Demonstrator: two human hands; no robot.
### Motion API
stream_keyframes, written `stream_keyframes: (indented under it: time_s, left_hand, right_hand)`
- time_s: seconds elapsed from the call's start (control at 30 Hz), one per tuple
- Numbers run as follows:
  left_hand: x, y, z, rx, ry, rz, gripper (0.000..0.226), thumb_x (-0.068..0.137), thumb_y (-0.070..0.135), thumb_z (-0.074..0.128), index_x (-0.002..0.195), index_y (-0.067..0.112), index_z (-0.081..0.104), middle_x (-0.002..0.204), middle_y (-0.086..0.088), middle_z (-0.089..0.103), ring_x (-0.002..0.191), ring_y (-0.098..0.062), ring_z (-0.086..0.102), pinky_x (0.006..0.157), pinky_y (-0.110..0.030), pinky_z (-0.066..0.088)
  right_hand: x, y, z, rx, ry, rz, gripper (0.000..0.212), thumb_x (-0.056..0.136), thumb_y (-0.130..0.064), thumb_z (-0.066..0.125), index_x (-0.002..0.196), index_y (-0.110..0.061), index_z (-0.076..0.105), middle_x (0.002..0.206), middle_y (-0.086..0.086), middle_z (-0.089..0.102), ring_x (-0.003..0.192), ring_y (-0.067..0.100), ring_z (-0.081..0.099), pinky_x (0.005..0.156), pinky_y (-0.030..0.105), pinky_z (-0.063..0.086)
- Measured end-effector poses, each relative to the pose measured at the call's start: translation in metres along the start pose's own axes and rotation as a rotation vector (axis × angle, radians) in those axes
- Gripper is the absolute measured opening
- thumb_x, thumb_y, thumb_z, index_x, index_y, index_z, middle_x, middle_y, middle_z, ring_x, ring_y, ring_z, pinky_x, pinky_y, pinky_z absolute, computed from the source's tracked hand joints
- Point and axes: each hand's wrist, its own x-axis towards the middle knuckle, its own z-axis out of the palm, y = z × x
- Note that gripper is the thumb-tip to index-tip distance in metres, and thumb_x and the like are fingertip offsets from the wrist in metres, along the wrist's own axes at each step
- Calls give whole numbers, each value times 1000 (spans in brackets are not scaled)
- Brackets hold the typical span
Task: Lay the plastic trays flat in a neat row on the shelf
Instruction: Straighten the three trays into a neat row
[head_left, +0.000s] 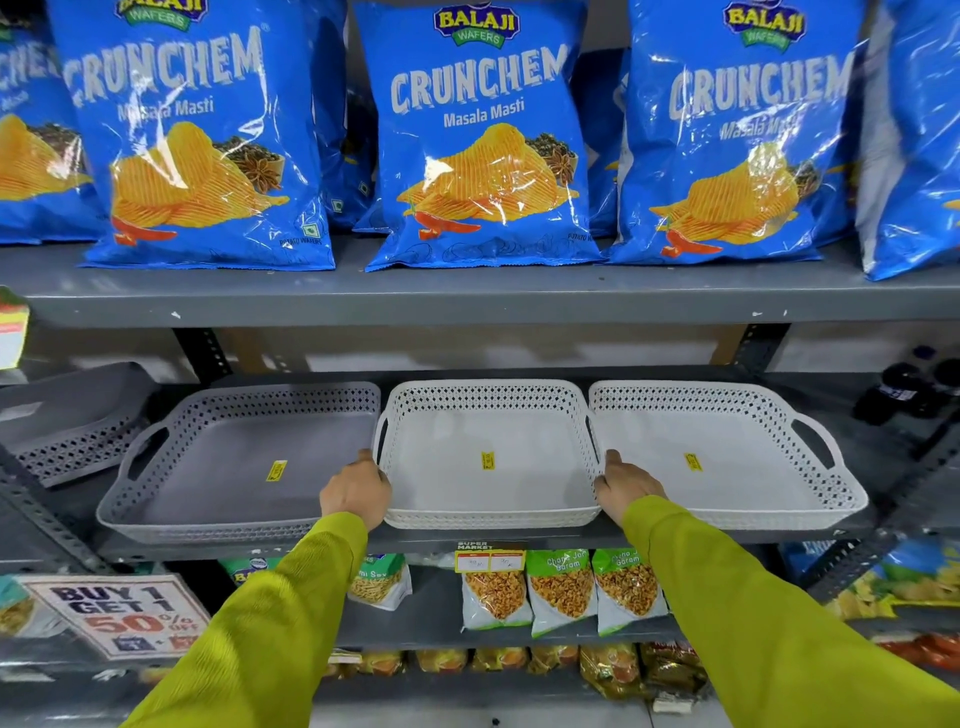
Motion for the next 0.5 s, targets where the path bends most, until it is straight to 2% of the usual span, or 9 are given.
stream_keyframes:
  time_s: [0.3, 0.5]
  left_hand:
    - [0, 0, -1, 2, 0, 4, 30, 94, 21, 37, 118, 5, 45, 111, -23, 67, 102, -43, 63, 84, -45, 50]
    - [1, 0, -1, -2, 0, 9, 28, 95, 21, 36, 116, 5, 45, 113, -23, 66, 102, -43, 63, 84, -45, 50]
  right_hand:
    - [-1, 1, 1, 8, 7, 0, 45, 95, -27, 35, 135, -5, 33, 114, 17, 63, 103, 33, 61, 77, 34, 46]
    - [0, 3, -1, 18, -7, -13, 52, 96, -28, 33, 142, -5, 26, 122, 18, 60, 109, 34, 58, 87, 37, 48]
